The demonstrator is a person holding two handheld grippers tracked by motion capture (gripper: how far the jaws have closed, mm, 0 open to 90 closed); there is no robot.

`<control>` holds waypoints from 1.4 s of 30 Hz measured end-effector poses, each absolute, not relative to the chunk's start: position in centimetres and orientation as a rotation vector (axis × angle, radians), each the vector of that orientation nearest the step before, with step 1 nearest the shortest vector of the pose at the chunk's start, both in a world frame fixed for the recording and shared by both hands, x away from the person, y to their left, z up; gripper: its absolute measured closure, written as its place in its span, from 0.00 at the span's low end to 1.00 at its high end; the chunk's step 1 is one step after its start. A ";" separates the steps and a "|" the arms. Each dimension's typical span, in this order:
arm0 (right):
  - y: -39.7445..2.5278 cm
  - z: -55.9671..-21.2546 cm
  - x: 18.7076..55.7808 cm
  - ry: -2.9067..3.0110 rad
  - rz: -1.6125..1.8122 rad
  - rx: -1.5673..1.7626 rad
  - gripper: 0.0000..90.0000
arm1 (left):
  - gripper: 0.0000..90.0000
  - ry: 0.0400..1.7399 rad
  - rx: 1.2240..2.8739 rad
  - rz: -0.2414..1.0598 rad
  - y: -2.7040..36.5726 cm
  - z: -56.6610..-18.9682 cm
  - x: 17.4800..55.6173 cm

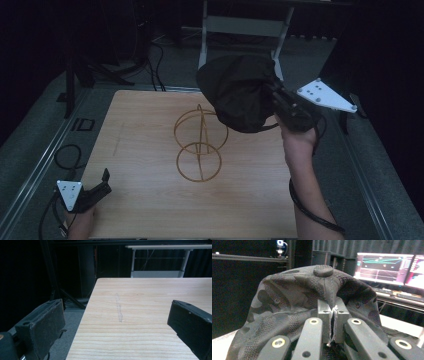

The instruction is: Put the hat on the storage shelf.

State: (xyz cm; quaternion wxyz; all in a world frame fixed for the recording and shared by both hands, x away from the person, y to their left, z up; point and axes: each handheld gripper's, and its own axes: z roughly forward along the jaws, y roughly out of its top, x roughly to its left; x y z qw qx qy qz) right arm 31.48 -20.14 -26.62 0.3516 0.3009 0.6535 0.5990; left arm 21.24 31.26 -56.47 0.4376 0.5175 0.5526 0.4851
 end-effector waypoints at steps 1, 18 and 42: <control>-19.8 -26.6 31.5 1.697 1.552 0.773 0.97 | 0.02 1.374 1.287 1.206 31.3 -56.5 21.2; -14.8 -27.6 32.0 1.781 1.617 0.710 0.97 | 0.02 1.378 1.279 1.204 31.4 -56.5 21.3; -12.0 -31.4 32.7 1.901 1.618 0.714 0.97 | 0.02 1.374 1.282 1.198 31.4 -56.5 21.3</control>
